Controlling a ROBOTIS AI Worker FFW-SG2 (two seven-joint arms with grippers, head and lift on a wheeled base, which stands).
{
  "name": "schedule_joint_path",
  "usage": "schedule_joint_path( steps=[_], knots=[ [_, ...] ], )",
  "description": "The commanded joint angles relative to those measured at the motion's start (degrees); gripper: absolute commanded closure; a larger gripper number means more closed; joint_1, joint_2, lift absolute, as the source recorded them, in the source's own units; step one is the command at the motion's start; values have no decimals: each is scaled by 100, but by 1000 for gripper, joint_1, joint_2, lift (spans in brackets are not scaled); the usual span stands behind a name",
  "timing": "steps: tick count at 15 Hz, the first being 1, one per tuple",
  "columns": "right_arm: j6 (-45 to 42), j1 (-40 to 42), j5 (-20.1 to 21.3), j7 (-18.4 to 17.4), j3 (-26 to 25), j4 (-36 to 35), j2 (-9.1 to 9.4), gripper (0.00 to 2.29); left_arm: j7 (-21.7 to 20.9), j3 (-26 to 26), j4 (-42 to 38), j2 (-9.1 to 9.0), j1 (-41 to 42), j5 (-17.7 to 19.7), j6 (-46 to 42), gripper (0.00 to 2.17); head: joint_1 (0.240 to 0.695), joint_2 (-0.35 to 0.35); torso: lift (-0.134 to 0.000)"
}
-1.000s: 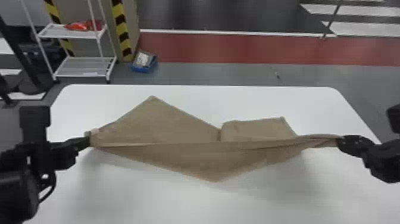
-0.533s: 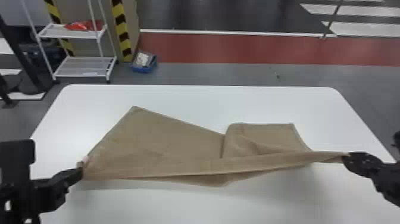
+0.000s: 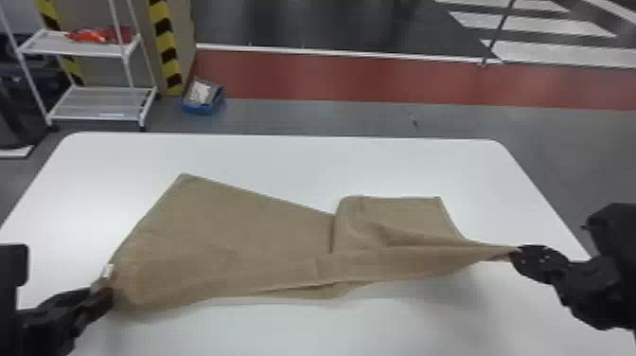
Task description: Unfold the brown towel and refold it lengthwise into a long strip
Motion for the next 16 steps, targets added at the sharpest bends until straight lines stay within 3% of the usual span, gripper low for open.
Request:
schedule_joint_path(
  steps=[1,3,5,8,9,11,13,16],
  knots=[
    [14,-7,-29,-3,-58,-6,0,1413,78,343,-8,31,-43,39,-213,12,695,-108,-123],
    [14,-24,-108,-3,-137,-6,9,1413,60,563,19,92,-61,30,-248,9,695,-80,-123],
    [14,-16,-117,-3,-128,-6,35,1413,-107,791,45,207,150,4,-845,19,695,-38,-123],
    [14,-68,-117,-3,-102,12,35,1413,-1065,914,71,409,651,-321,-2621,87,695,-4,-123],
    [31,-95,-117,6,-84,12,35,1413,-1381,897,142,444,730,-585,-3166,90,695,-4,-123],
    [67,-121,-117,41,-67,12,44,1413,-1460,835,177,558,748,-840,-3306,93,695,-24,-123],
    [84,-121,-108,59,-67,12,44,1413,-1724,686,168,822,748,-1499,-3394,83,695,-25,-123],
    [119,-156,-108,94,-49,38,44,1413,-2972,615,300,1103,730,-2360,-4660,181,695,-39,-123]
  ],
)
